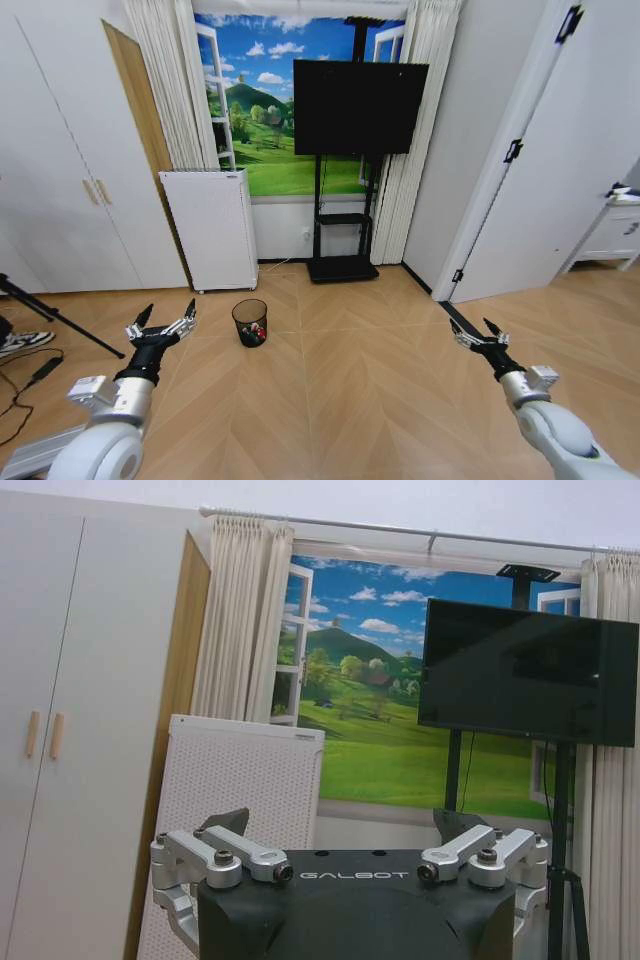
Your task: Pick up the trash bin and place the garbage on the floor into it.
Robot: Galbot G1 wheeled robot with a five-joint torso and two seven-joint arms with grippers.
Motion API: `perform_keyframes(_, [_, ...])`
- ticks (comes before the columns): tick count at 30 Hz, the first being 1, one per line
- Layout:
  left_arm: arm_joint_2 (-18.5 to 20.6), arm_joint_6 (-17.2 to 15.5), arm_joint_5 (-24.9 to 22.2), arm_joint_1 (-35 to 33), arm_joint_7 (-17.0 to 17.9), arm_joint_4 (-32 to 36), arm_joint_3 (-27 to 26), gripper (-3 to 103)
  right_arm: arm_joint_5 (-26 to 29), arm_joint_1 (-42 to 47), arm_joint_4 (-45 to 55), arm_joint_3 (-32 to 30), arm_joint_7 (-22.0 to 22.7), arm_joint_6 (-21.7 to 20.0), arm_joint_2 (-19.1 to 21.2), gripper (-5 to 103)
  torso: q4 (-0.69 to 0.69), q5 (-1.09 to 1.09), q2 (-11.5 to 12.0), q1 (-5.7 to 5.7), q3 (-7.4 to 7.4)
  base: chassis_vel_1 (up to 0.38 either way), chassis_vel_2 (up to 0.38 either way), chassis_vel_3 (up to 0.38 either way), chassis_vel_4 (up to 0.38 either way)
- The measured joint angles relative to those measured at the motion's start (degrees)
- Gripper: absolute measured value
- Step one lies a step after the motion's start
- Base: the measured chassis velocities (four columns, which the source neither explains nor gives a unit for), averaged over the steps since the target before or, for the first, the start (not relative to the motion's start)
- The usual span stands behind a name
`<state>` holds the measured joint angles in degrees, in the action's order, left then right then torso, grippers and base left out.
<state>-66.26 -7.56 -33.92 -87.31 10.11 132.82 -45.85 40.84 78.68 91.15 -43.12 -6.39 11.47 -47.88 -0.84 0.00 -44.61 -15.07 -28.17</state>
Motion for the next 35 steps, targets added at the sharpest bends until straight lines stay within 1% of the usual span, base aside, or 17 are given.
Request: perform_keyframes(35, [0.0,0.0,0.1,0.0,-0.1,-0.1,0.0,100,0.0,0.0,0.0,0.0,0.0,0.0,0.0,100,0.0,0.0,0.0,0.0,0.0,0.0,0.0,0.0,0.0])
